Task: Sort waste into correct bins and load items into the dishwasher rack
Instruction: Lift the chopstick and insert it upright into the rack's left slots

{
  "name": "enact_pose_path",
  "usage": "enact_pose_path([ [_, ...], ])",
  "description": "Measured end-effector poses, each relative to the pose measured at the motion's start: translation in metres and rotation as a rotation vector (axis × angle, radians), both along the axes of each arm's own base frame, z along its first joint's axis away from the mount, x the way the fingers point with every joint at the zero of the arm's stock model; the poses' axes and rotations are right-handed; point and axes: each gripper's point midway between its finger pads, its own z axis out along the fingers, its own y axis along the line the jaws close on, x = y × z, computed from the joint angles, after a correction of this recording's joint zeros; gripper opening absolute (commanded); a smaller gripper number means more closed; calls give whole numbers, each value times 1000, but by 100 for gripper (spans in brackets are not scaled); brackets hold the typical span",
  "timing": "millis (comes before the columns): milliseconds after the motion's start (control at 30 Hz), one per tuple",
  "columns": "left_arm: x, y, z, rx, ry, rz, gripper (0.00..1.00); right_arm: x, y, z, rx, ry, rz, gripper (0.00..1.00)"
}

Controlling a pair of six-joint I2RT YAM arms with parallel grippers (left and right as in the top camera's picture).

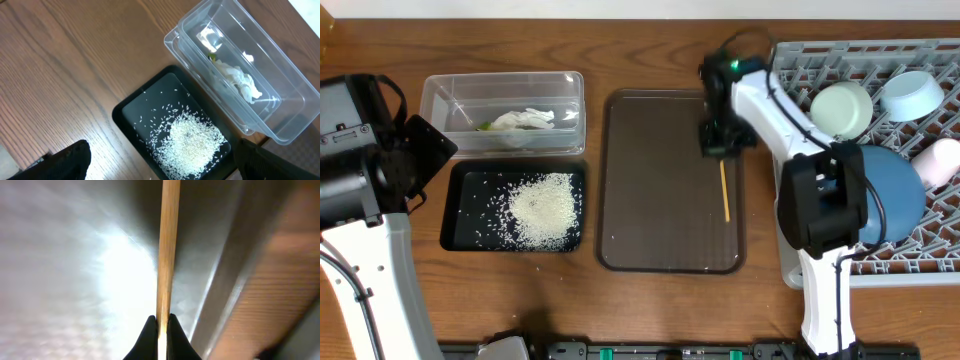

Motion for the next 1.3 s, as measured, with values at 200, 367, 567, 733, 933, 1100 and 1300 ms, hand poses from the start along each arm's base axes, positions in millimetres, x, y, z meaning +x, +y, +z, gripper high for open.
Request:
enact_pose_path([
  [200,0,0,0,0,0,0,93,38,-21,81,67,-148,10,1],
  [367,0,0,0,0,0,0,93,58,-84,134,89,-266,-55,1],
  [567,0,0,0,0,0,0,93,62,-139,145,133,-297,-54,1],
  [733,0,0,0,0,0,0,93,71,-148,148,168,-344,-27,1],
  [933,0,0,0,0,0,0,93,79,-140,135,195,-356,10,1],
  [1100,0,0,0,0,0,0,93,79,-142,99,187,-311,11,1],
  [1300,0,0,0,0,0,0,93,65,-146,63,165,-225,-2,18],
])
